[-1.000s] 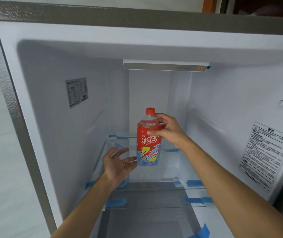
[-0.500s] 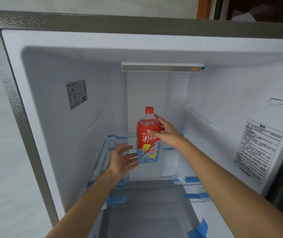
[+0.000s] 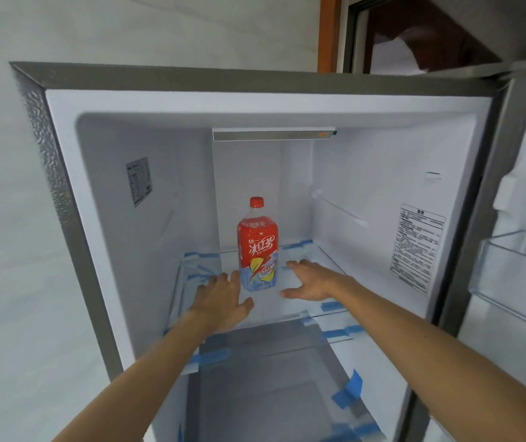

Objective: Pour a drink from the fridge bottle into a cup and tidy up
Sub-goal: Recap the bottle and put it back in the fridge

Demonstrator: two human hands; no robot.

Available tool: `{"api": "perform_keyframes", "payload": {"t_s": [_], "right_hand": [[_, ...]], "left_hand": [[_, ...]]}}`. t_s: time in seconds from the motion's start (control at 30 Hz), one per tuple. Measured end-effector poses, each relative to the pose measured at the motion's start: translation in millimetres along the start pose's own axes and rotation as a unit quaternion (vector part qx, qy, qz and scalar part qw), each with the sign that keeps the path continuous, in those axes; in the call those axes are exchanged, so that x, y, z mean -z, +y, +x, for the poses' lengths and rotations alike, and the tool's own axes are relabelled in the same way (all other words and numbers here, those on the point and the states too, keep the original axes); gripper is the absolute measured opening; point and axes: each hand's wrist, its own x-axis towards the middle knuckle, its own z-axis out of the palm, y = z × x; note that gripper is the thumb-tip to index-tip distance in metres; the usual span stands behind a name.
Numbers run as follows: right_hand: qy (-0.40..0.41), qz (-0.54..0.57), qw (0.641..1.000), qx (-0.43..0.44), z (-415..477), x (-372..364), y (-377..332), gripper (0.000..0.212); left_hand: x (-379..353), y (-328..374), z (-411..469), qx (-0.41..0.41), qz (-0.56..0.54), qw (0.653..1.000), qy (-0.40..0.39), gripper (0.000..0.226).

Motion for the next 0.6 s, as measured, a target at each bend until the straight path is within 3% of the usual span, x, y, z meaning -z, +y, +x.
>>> {"api": "perform_keyframes", "payload": {"t_s": [0.37,0.6], "right_hand": [[-0.001,-0.047,0.998,-0.029,-82.6,-13.3,-40.9,0.085],[-0.019,-0.093,0.994,-0.048,-146.7,-28.2,-68.1,0.078]], "left_hand": [[13.2,-14.9,-76.7,-0.044,0.061,0.996,-0.039,0.061],[15.2,-29.4,-142.5,-0.083,0.026,0.995,-0.047,0.066]]}}
